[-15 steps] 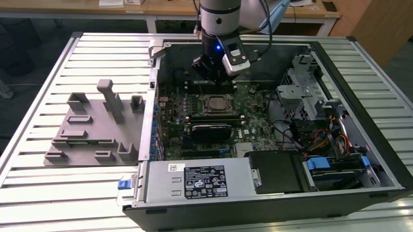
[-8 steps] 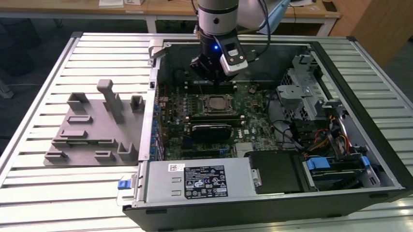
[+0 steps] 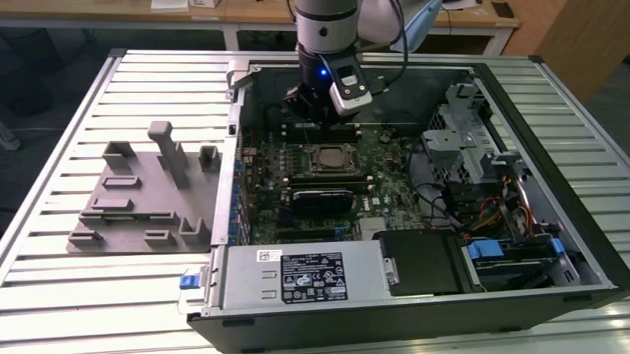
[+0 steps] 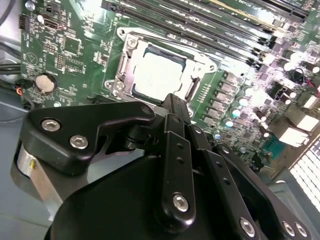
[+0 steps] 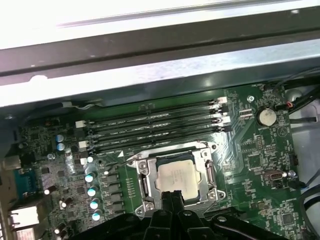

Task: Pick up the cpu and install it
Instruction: 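Install the first cpu locking lever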

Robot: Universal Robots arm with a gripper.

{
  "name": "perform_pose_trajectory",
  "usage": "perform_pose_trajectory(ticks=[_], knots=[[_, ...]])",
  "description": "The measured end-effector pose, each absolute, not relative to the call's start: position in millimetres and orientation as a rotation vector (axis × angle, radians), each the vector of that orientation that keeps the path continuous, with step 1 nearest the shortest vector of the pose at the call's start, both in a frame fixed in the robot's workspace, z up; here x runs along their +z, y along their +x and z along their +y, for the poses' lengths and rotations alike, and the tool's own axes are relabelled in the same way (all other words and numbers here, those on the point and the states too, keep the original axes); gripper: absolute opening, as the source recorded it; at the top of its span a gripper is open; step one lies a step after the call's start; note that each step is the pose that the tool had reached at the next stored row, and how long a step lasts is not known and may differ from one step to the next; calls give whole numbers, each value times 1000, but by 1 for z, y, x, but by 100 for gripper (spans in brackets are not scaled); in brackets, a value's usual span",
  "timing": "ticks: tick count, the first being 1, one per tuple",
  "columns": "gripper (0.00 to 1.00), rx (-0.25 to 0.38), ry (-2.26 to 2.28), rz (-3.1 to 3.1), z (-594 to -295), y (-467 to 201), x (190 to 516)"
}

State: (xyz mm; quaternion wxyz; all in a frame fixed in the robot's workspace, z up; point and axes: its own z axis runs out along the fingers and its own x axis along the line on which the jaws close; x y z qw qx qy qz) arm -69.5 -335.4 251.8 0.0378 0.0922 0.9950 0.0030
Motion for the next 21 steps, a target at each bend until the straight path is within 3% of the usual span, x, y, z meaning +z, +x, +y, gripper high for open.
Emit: perform_pose_trajectory(ticks=[21], knots=[[11, 9, 283, 3053, -335, -109, 252]])
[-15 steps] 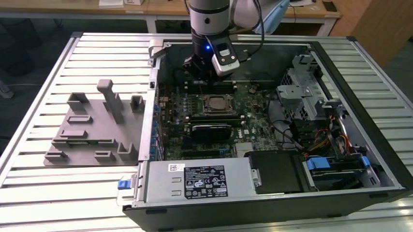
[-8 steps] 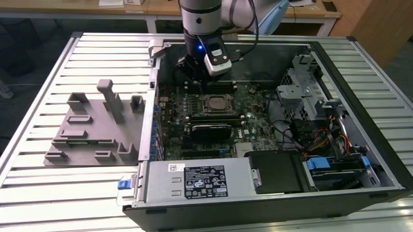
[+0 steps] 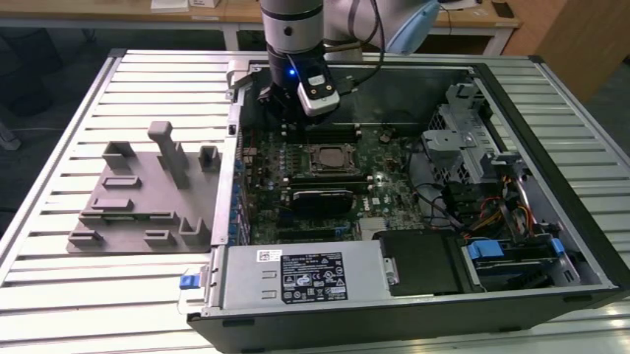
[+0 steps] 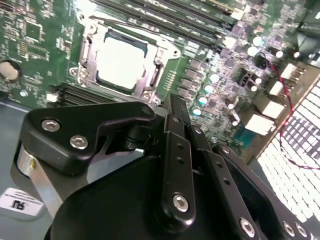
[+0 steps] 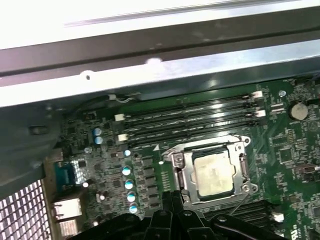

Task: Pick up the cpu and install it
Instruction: 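Install the first cpu locking lever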

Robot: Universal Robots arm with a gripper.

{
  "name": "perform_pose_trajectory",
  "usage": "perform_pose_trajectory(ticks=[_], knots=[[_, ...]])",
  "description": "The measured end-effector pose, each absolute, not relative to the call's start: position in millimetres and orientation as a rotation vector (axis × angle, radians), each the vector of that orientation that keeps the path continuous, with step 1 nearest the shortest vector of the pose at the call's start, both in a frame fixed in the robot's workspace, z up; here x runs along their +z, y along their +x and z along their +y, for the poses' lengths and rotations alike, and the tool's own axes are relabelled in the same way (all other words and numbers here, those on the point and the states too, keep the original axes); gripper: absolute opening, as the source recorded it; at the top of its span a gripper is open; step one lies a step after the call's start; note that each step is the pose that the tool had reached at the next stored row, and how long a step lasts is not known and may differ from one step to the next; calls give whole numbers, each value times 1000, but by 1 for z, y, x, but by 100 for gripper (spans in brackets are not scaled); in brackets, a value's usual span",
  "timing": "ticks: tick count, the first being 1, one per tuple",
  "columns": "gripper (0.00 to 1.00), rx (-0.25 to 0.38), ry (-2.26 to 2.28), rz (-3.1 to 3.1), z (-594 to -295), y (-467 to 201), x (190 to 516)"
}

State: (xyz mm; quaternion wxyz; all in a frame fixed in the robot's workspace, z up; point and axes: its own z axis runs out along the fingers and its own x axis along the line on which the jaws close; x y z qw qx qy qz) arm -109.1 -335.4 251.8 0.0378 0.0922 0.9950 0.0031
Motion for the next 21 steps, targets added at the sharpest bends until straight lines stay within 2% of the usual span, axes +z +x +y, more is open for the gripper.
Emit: perform_pose_trajectory(ticks=[21], knots=[[11, 52, 285, 3055, -335, -115, 250]])
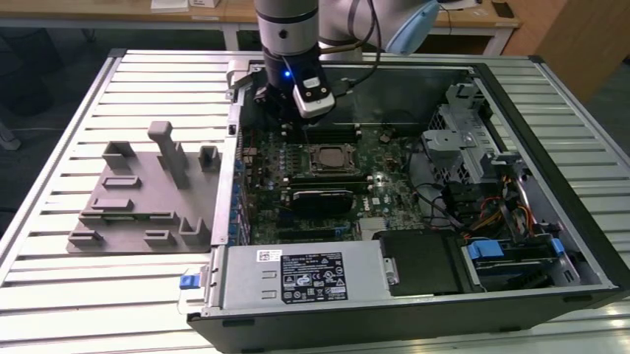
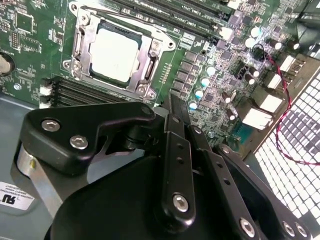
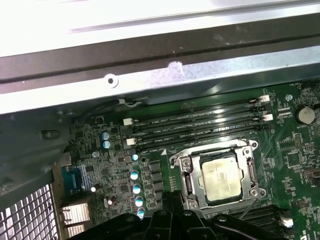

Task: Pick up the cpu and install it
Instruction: 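Install the first cpu locking lever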

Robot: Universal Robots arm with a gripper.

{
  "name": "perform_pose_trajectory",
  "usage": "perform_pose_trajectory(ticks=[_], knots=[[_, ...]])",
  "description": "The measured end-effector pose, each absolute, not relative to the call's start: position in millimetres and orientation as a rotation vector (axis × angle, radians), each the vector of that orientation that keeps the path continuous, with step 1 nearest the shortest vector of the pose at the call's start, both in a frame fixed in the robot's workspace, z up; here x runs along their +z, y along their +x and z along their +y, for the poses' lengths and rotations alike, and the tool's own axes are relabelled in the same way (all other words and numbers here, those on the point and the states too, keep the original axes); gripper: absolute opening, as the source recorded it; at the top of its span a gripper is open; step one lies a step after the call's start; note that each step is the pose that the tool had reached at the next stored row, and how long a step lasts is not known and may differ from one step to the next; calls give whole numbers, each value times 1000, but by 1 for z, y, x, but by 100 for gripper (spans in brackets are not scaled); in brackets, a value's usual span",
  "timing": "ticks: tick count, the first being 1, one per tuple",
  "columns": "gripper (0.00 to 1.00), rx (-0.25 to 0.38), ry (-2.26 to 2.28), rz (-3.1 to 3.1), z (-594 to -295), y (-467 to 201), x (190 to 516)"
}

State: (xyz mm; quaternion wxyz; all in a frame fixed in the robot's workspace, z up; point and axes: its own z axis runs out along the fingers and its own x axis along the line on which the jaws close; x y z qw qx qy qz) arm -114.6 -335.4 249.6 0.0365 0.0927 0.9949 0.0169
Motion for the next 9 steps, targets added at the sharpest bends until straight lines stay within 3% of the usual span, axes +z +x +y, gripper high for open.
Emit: perform_pose_trajectory(ticks=[5, 9], knots=[[11, 69, 286, 3056, -335, -117, 249], [11, 118, 287, 3057, -335, -119, 248]])
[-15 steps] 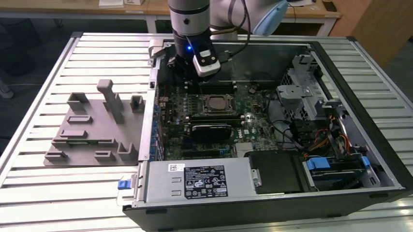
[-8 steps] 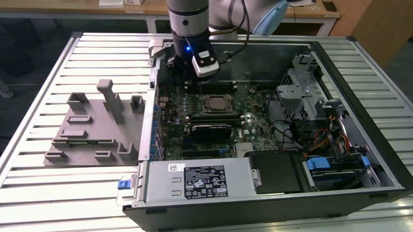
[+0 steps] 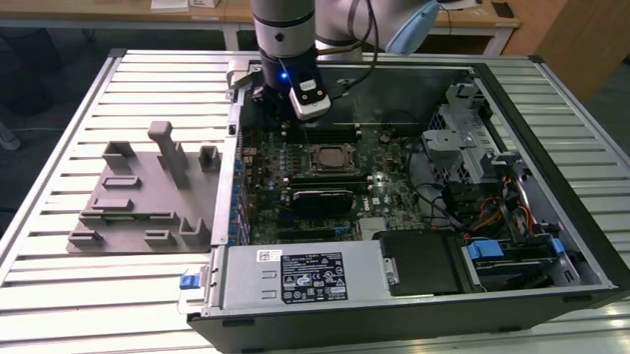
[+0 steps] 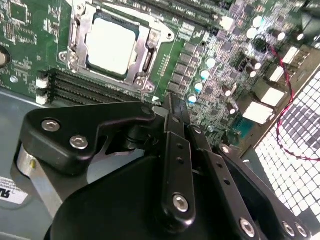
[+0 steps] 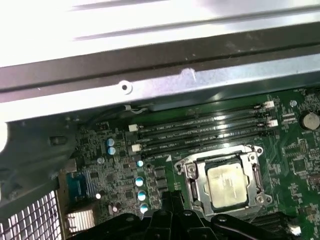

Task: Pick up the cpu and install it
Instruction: 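Install the first cpu locking lever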

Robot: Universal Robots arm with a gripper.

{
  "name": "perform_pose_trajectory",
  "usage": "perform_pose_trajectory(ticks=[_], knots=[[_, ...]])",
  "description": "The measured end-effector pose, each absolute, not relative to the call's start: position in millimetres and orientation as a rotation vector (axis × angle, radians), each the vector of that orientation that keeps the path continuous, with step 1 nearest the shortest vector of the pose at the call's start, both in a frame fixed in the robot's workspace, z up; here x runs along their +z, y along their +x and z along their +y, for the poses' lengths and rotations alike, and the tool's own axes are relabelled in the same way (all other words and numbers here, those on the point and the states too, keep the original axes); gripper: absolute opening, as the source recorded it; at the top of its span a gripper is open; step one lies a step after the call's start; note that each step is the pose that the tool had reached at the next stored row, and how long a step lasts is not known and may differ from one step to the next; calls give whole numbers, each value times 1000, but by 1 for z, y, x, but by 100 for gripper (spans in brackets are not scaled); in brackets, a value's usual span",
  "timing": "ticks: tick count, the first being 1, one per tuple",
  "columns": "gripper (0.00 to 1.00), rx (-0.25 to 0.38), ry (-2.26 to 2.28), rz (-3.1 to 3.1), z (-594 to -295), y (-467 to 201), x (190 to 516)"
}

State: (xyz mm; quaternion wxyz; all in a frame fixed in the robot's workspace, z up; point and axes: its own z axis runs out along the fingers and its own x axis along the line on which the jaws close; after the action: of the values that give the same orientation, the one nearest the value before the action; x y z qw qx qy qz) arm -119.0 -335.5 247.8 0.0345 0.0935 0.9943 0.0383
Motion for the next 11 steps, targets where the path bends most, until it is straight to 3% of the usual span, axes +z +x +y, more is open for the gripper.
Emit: perform_pose_trajectory(ticks=[11], knots=[[11, 337, 295, 3053, -335, -120, 247]])
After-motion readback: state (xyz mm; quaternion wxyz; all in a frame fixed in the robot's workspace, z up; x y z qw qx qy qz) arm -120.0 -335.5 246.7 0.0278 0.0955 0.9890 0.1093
